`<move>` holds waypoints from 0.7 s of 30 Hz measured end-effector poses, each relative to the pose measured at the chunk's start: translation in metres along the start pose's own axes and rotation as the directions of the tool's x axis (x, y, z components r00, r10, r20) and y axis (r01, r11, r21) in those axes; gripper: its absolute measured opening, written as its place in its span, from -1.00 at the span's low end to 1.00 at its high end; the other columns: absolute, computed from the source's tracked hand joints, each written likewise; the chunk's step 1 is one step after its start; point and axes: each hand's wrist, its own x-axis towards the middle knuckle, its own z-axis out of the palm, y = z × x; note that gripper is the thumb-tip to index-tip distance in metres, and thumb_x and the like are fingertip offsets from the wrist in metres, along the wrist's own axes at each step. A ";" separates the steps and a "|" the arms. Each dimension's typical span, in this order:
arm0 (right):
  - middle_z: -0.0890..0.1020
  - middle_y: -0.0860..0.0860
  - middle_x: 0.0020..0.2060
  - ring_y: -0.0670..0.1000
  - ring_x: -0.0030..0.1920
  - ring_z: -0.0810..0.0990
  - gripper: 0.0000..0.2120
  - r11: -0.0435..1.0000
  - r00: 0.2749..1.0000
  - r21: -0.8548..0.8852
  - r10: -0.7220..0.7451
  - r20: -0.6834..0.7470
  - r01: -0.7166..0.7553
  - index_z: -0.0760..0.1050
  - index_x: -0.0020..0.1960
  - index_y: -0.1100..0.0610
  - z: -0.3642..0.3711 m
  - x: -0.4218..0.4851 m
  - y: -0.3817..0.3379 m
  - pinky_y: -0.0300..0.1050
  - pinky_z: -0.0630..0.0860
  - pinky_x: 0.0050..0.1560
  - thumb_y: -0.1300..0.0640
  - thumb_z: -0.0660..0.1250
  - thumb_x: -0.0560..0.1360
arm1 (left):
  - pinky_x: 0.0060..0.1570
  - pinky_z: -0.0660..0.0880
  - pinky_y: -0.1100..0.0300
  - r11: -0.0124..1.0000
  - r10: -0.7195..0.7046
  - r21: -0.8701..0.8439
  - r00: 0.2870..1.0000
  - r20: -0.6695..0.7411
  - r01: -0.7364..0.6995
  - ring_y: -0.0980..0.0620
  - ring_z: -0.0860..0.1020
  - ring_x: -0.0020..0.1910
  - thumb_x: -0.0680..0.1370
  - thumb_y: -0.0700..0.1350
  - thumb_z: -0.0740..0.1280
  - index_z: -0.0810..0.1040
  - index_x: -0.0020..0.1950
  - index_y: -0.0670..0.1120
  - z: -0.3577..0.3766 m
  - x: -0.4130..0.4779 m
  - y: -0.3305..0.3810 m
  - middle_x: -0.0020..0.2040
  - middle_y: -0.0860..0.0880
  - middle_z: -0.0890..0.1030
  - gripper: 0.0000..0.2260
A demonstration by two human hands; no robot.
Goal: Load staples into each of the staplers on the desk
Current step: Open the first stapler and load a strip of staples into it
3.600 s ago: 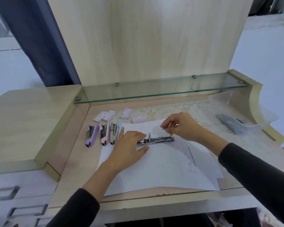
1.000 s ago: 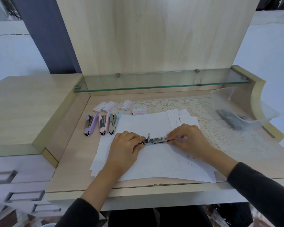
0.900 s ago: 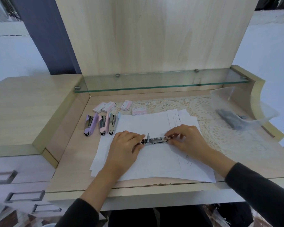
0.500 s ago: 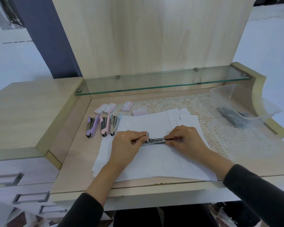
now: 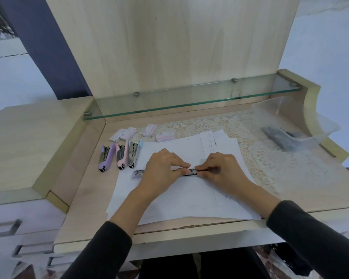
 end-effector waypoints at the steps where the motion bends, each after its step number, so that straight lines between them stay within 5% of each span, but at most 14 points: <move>1: 0.44 -0.25 -0.43 -0.23 -0.36 0.40 -0.87 1.000 1.000 0.000 -0.008 0.002 0.008 0.66 -0.18 0.19 0.000 0.000 0.000 -0.45 0.35 -0.25 0.27 0.50 0.27 | -0.04 0.37 0.15 1.000 0.014 0.021 1.000 -0.002 -0.014 0.05 0.44 -0.12 0.37 -0.11 0.47 0.68 -0.09 -0.05 0.002 0.001 -0.001 -0.13 -0.01 0.66 -0.86; 10: 0.44 -0.22 -0.43 -0.25 -0.35 0.39 -0.86 1.000 1.000 0.000 -0.014 0.013 0.014 0.66 -0.17 0.19 -0.001 0.001 0.002 -0.46 0.34 -0.22 0.25 0.50 0.28 | -0.11 0.30 0.11 0.941 0.178 0.274 0.978 0.105 -0.201 -0.03 0.51 -0.11 0.44 0.05 0.26 0.65 0.01 0.03 0.002 -0.007 -0.007 -0.05 0.06 0.66 -0.75; 16: 0.46 -0.24 -0.40 -0.29 -0.23 0.48 -0.88 0.999 0.999 0.019 0.045 0.014 -0.045 0.66 -0.16 0.16 -0.001 -0.001 0.001 -0.49 0.33 -0.23 0.24 0.48 0.30 | -0.04 0.47 -0.04 0.954 0.089 0.283 0.996 0.029 -0.094 -0.01 0.54 -0.09 0.40 0.08 0.31 0.66 -0.03 -0.03 -0.028 -0.018 -0.024 -0.08 0.04 0.67 -0.72; 21: 0.49 -0.19 -0.38 -0.20 -0.31 0.45 -0.88 0.998 0.997 -0.016 0.068 0.031 -0.067 0.66 -0.14 0.14 -0.002 -0.001 0.001 -0.48 0.33 -0.21 0.22 0.47 0.32 | 0.02 0.41 0.12 0.952 -0.027 0.302 0.998 -0.056 0.043 0.01 0.51 -0.07 0.37 -0.09 0.48 0.65 0.00 -0.04 -0.057 -0.036 -0.045 -0.10 0.00 0.66 -0.78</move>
